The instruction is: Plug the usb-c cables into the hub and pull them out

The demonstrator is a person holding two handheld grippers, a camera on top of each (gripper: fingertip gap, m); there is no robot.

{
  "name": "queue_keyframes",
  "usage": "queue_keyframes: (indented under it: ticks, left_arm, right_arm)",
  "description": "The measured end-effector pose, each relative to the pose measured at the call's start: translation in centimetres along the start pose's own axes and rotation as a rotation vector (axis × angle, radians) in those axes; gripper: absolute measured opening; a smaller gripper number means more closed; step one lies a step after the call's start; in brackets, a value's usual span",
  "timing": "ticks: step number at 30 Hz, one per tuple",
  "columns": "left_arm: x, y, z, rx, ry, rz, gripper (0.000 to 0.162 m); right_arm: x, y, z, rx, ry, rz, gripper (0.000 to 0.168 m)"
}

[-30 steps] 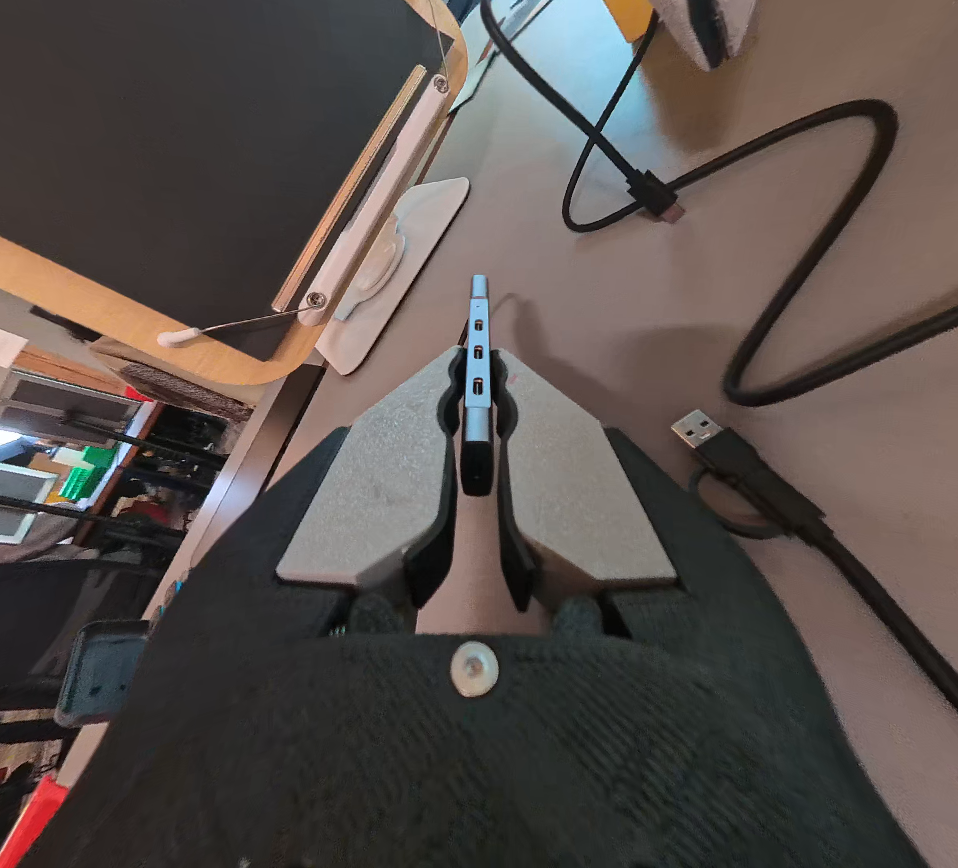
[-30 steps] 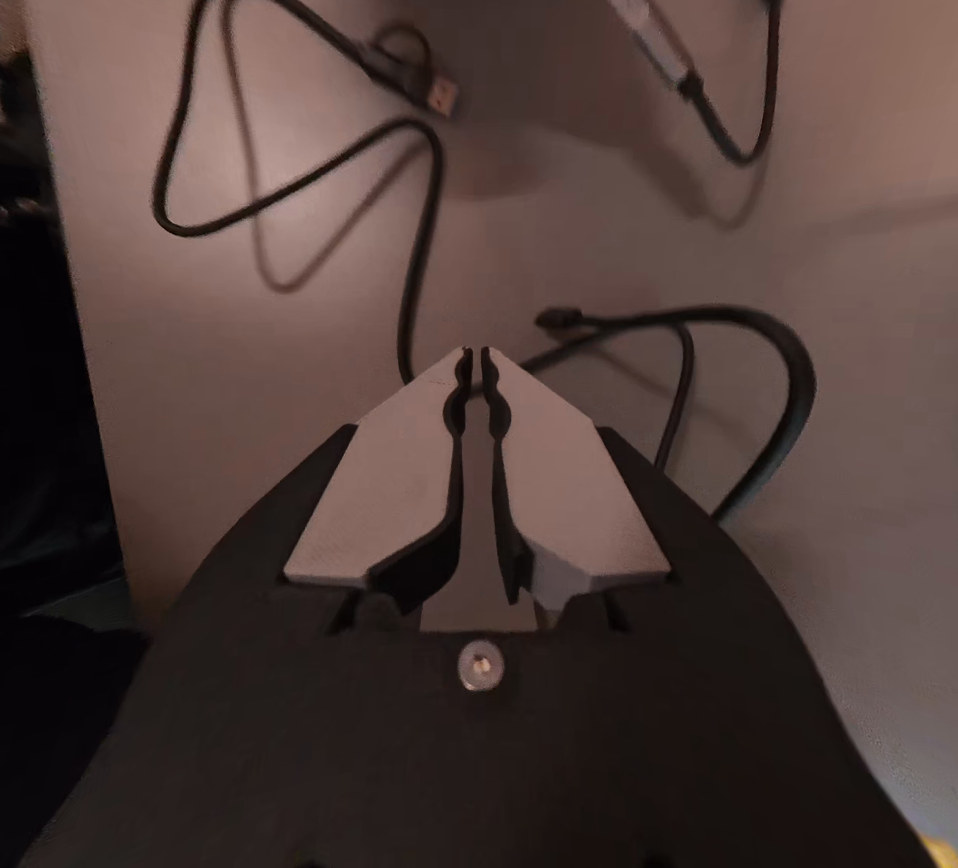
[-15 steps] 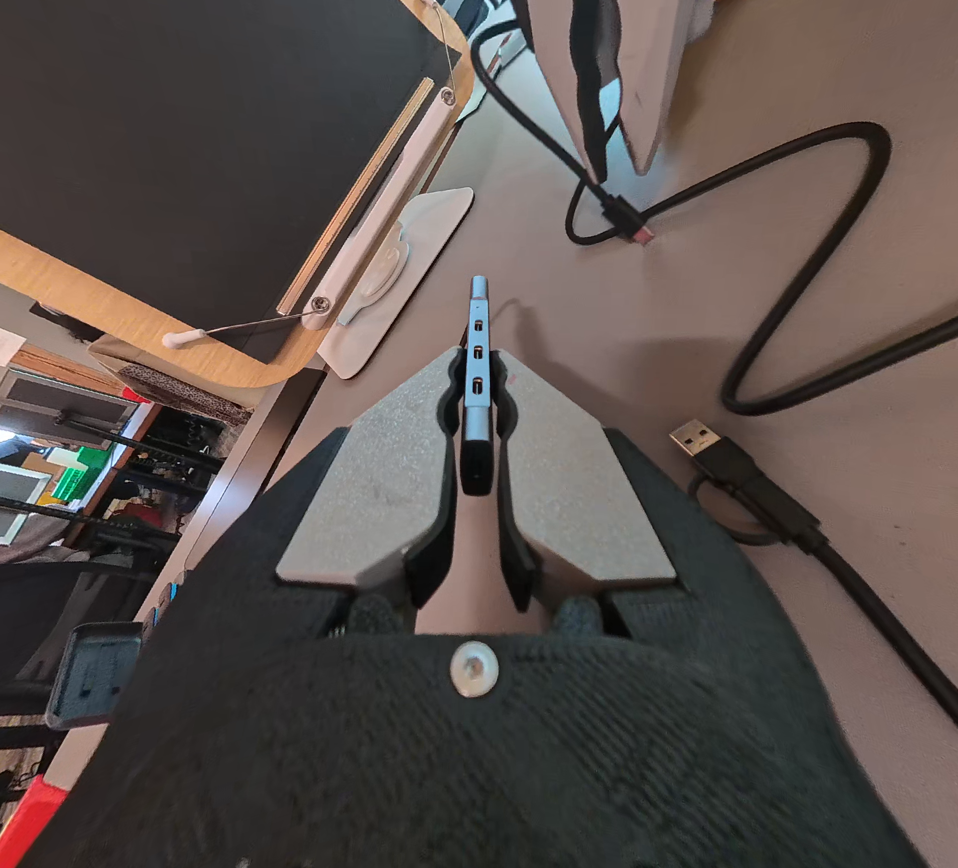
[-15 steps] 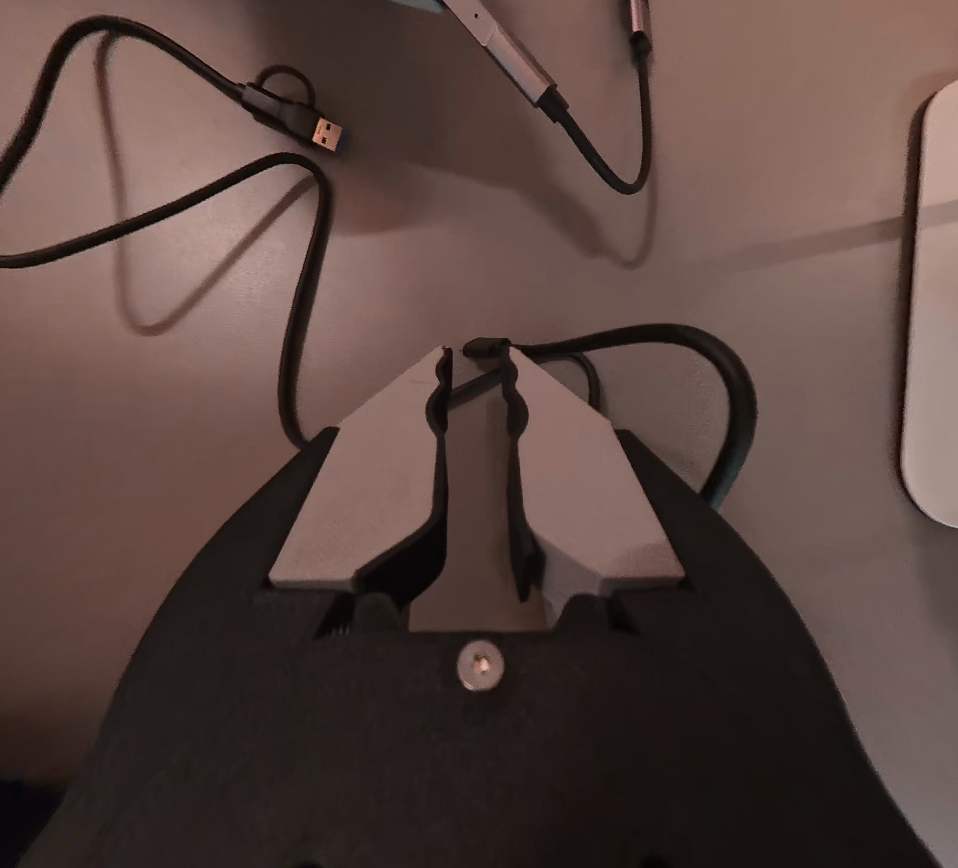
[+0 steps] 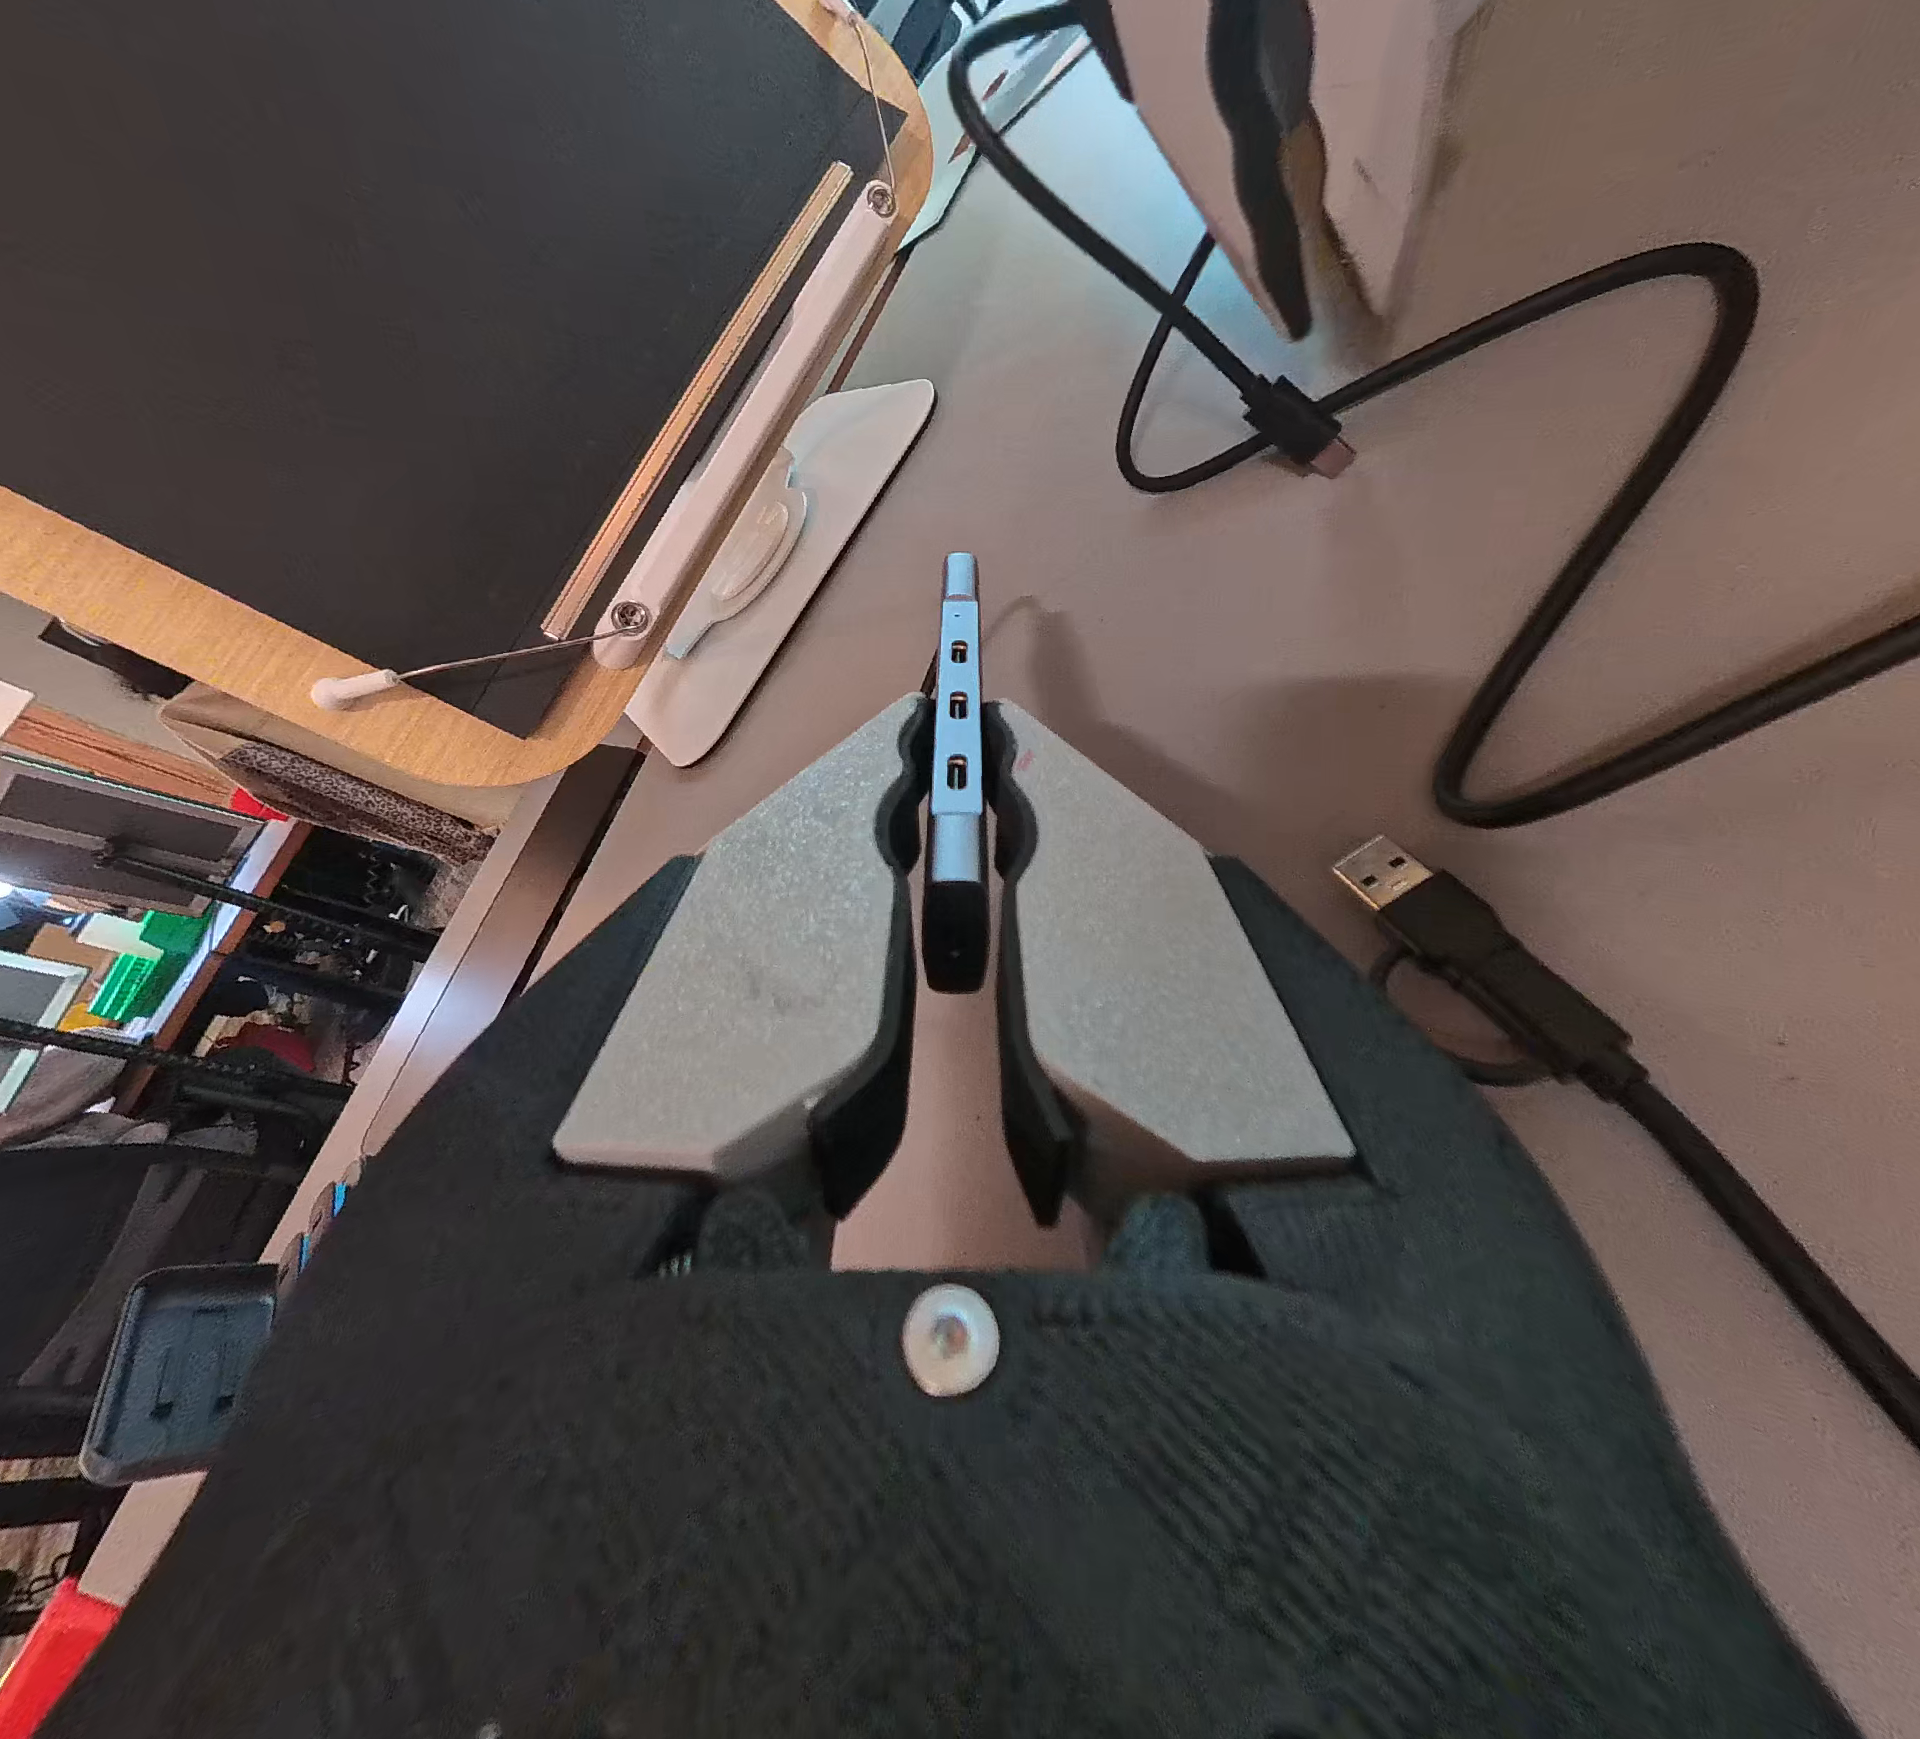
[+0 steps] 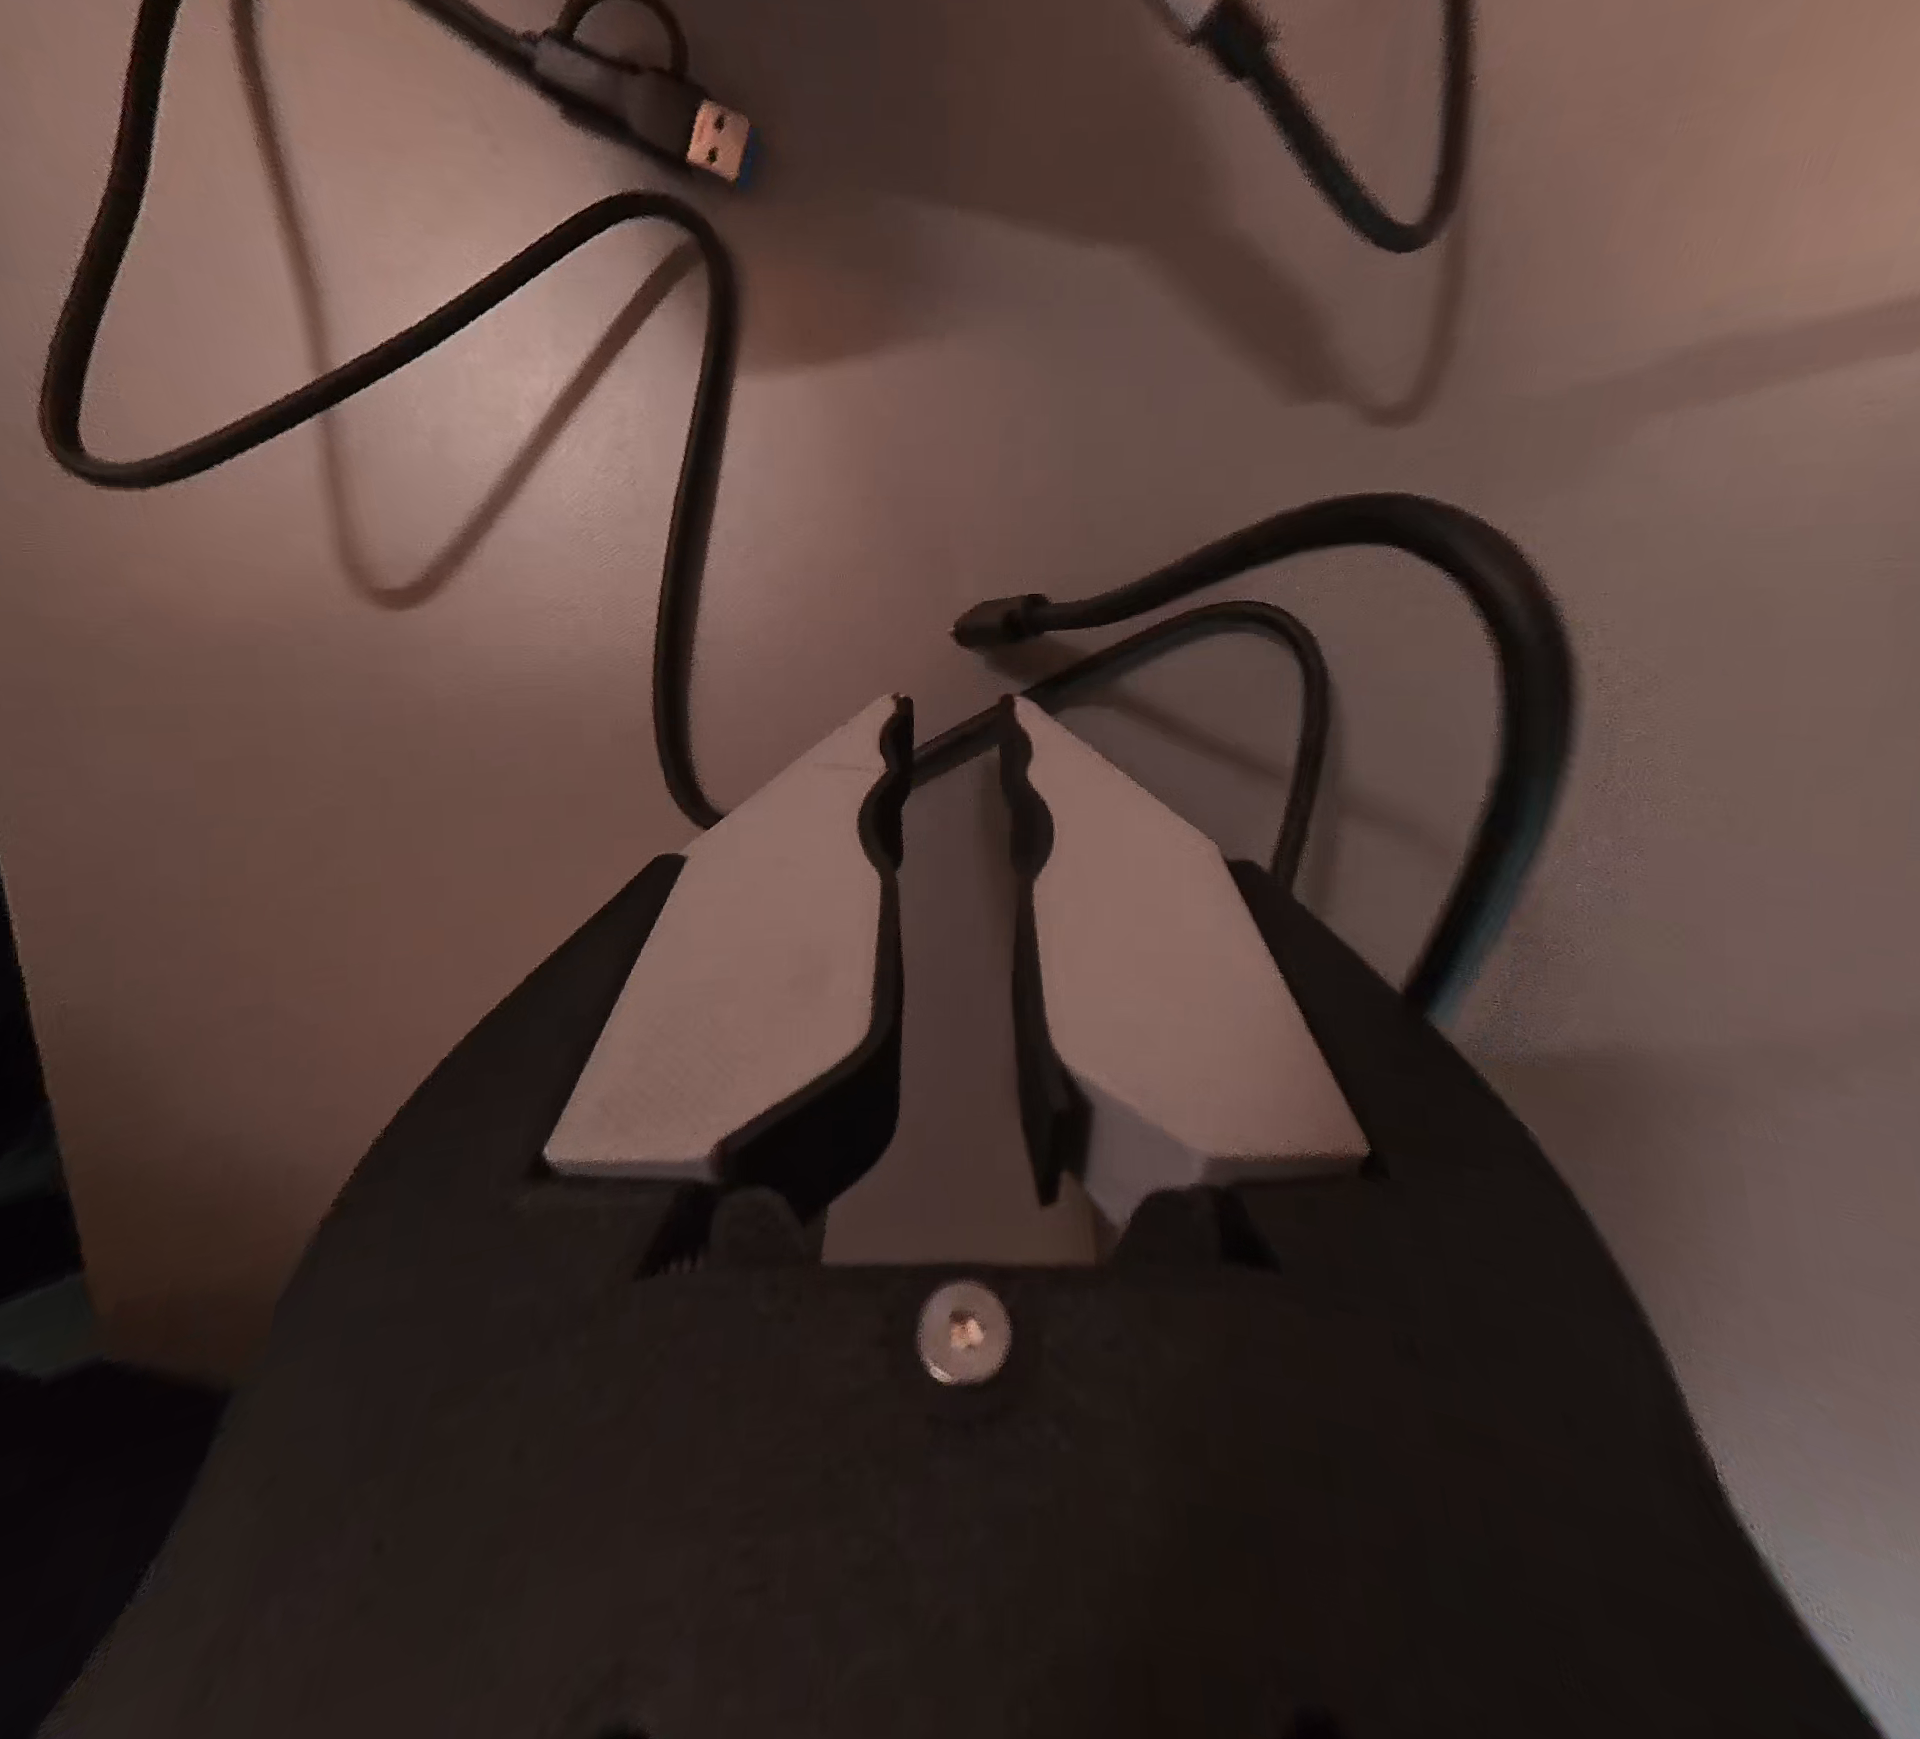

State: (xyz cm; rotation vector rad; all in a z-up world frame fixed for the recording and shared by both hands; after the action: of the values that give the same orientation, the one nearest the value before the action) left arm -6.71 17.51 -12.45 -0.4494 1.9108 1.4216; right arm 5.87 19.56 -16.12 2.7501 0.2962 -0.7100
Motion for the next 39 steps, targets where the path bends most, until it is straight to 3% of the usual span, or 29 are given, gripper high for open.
queue_keyframes:
  ticks: [9, 21, 26, 32, 39]
  left_arm:
    - [-0.2, -0.2, 0.0, 0.009, -0.005, 0.003, 0.007]
    - [-0.5, -0.7, -0.2, 0.034, -0.018, 0.003, 0.007]
    - [-0.9, -1.4, -0.4, 0.086, -0.038, -0.008, 0.007]
    - [-0.9, -2.7, -0.6, 0.156, -0.034, -0.002, 0.007]
    - [-0.9, -2.9, -0.6, 0.166, -0.034, -0.004, 0.007]
  right_arm:
    - [-1.2, -2.1, -0.8, 0.176, -0.161, -0.077, 0.015]
    - [-2.3, -1.1, 1.7, -0.042, -0.282, -0.049, 0.019]
    - [-3.5, 0.6, 1.7, -0.164, -0.392, -0.095, 0.018]
    - [-3.5, 0.9, 2.7, -0.244, -0.402, -0.077, 0.019]
    - [-3.5, 2.8, 2.6, -0.414, -0.427, -0.074, 0.005]
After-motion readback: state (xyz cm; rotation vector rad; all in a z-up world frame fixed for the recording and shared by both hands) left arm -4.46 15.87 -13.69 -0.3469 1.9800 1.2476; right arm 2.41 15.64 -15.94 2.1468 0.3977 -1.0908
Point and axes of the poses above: each gripper's, where its closed fingertips meet, z out along the fingers, x out of its underside, y = z × x across the jaws, the point moved 1 cm from there along -z, back along the fingers, and after that the axes turned 11 degrees about -x, right-handed, at the moved point
